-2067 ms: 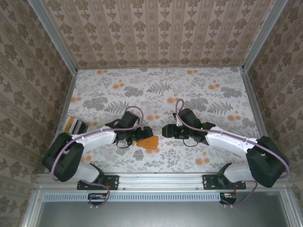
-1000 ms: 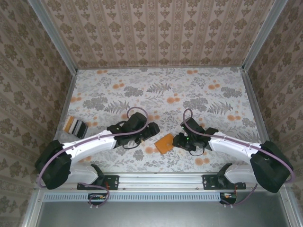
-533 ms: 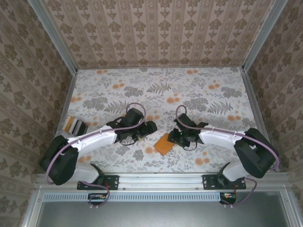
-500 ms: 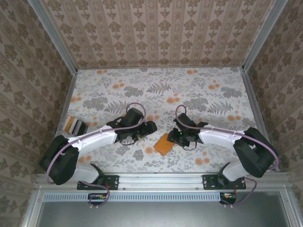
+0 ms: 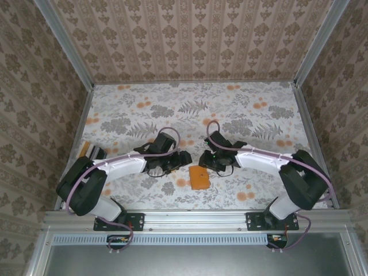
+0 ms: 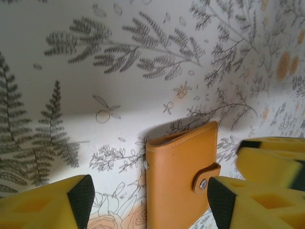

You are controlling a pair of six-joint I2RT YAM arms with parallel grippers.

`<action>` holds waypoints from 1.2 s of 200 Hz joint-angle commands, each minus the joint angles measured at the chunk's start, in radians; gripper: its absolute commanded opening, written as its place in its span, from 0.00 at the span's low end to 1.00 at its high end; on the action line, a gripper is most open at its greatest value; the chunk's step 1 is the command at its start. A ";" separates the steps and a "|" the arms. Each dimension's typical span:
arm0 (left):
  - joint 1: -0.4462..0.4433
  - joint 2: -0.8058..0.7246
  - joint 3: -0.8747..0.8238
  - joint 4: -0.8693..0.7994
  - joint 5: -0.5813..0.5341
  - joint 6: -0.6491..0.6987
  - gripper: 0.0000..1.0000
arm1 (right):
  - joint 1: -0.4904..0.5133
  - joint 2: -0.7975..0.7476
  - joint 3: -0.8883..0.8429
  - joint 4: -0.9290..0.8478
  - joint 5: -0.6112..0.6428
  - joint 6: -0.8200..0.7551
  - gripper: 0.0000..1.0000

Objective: Put the credit cards into the card holder

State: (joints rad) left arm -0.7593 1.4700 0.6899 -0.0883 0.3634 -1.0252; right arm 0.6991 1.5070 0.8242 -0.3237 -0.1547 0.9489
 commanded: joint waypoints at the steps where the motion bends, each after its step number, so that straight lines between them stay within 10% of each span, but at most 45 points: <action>1: -0.022 -0.020 -0.021 0.041 0.052 -0.016 0.71 | 0.018 -0.072 -0.054 -0.052 0.014 -0.004 0.31; 240: -0.127 0.084 -0.052 0.205 0.028 -0.115 0.37 | 0.065 0.061 -0.129 -0.058 0.059 0.025 0.17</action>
State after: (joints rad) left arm -0.8825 1.5589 0.6319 0.0963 0.4072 -1.1332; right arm 0.7574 1.5188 0.7383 -0.3294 -0.1452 0.9684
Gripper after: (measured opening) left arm 0.385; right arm 0.166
